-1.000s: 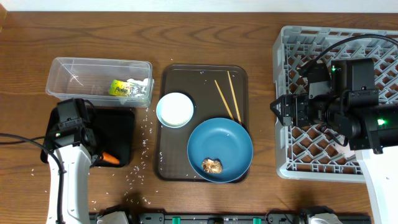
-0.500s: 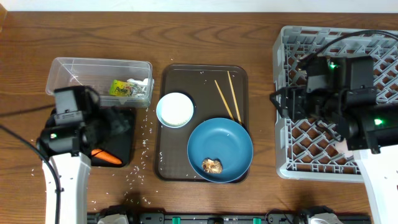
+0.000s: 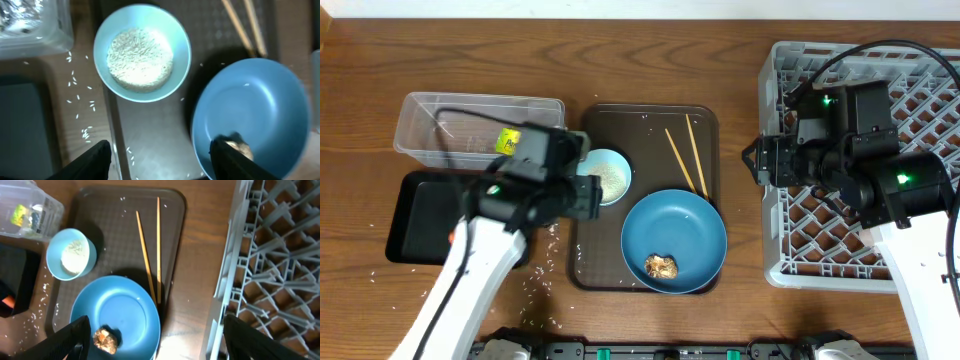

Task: Sort waste into correct bins and load items into the dishwasher rack
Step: 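Move the left gripper back to the blue plate and grasp its rim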

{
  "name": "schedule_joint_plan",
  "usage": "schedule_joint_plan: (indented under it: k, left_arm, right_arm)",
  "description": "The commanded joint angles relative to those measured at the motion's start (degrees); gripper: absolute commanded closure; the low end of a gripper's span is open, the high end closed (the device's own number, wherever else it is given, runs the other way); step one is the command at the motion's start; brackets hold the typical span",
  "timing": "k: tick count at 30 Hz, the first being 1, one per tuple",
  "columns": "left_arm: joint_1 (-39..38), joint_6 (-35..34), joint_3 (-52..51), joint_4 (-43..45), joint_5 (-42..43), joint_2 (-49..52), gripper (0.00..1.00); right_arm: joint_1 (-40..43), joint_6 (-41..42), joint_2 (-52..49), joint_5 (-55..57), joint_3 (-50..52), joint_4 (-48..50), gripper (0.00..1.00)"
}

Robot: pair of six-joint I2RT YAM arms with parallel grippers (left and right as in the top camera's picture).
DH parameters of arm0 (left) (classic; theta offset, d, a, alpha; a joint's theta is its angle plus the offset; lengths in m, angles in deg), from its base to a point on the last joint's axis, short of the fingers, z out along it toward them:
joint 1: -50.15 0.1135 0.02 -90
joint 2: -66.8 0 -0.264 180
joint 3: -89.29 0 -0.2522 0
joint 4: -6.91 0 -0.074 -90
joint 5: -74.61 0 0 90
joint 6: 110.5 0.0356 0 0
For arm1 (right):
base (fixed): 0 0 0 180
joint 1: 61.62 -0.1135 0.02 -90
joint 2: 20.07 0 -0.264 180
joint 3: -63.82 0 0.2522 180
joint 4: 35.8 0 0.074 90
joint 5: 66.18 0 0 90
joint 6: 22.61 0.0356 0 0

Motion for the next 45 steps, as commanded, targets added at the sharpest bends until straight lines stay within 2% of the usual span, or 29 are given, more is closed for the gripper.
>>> schedule_joint_plan:
  k: [1, 8, 15, 21, 25, 32, 36, 42, 45]
  left_arm:
    - [-1.6, -2.2, 0.5, 1.1, -3.2, 4.3, 0.36]
    - [-2.2, -3.3, 0.5, 6.8, -3.1, 7.2, 0.36]
    - [-4.7, -3.5, 0.4, 0.6, -0.7, 7.2, 0.36]
    - [-12.1, -3.8, -2.0, -3.7, -0.5, 7.2, 0.36]
    - [-16.8, -6.9, -6.0, -1.0, -2.6, 7.2, 0.36]
    - [-17.3, -10.4, -13.2, 7.3, -2.7, 7.6, 0.39]
    - [-17.3, -9.6, -15.1, 11.3, -0.9, 9.1, 0.46]
    - [-16.9, -7.1, -15.3, 13.0, -0.9, 13.8, 0.63]
    - [-16.9, -7.1, -15.3, 13.2, -0.9, 14.5, 0.67]
  right_arm:
    - [-0.4, 0.8, 0.2, 1.2, -0.3, -1.6, 0.21]
    - [-0.4, 0.7, 0.2, 4.0, -0.3, -3.0, 0.20]
    - [-0.4, 0.7, 0.2, 4.0, -0.3, -2.8, 0.19]
    - [-0.4, 0.7, 0.2, 4.0, -0.3, -2.8, 0.19]
    - [-0.4, 0.7, 0.2, 4.0, -0.3, -2.8, 0.18]
    - [-0.4, 0.7, 0.2, 4.0, -0.3, -2.8, 0.18]
    - [-0.4, 0.7, 0.2, 4.0, -0.3, -2.7, 0.17]
    - [-0.4, 0.7, 0.2, 4.0, -0.3, -2.8, 0.17]
    - [-0.4, 0.7, 0.2, 4.0, -0.3, -2.8, 0.16]
